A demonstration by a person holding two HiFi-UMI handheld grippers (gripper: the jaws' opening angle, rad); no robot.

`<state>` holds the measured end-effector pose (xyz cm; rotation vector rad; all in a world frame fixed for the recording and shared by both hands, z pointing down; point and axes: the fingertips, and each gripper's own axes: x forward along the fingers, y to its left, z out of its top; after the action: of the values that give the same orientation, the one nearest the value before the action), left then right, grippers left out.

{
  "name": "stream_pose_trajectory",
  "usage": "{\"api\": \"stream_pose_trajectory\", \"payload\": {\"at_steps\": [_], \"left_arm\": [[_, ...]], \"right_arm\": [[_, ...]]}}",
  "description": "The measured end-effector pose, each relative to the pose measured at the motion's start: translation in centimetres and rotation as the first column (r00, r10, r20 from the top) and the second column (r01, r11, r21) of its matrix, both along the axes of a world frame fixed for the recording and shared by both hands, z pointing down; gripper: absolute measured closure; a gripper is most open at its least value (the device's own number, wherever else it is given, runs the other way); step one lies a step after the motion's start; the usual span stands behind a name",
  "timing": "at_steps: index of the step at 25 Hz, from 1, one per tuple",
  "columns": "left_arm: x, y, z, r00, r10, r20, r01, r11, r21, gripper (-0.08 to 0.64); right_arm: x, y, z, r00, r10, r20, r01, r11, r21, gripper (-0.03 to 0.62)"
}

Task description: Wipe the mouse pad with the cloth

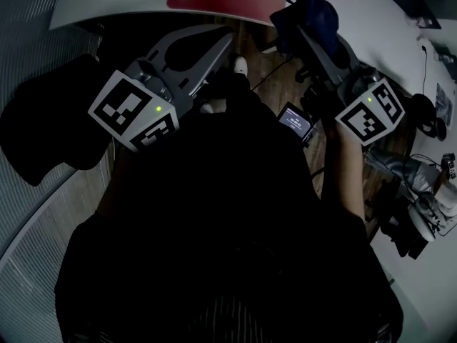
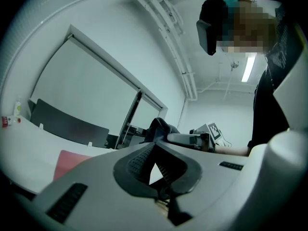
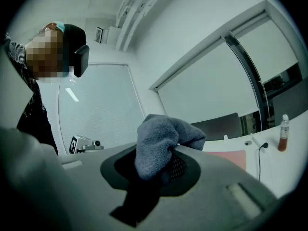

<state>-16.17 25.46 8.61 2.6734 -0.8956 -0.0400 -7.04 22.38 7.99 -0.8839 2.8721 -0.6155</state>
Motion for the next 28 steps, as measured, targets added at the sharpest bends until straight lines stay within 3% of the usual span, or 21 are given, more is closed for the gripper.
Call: {"api": "stream_pose_trajectory", "payload": {"at_steps": [16,21,25,28], "left_arm": [[-1.1,-0.9,-1.0,0.995,-0.096,0.019,0.096,0.995,-0.004,0.553],[2.5,-8.2,-2.9,0.994,-0.104,0.033,0.105,0.994,-0.014,0.554],[3.9,-11.8,-0.9,0.992,-0.113,0.049,0.115,0.993,-0.036,0.554],[2.7,-7.8,-1.1,0.987,-0.143,0.068,0.146,0.988,-0.040,0.554]], "right_arm": [[-2.5,-1.7,-0.7,0.993,-0.120,-0.013,0.120,0.993,-0.003,0.506],[1.2,-8.9,-2.1,0.991,-0.134,-0.007,0.134,0.991,-0.018,0.506],[2.0,-12.8,0.2,0.987,-0.160,0.013,0.161,0.986,-0.039,0.506],[0.2,-9.0,0.3,0.978,-0.206,0.029,0.207,0.977,-0.045,0.506]]}}
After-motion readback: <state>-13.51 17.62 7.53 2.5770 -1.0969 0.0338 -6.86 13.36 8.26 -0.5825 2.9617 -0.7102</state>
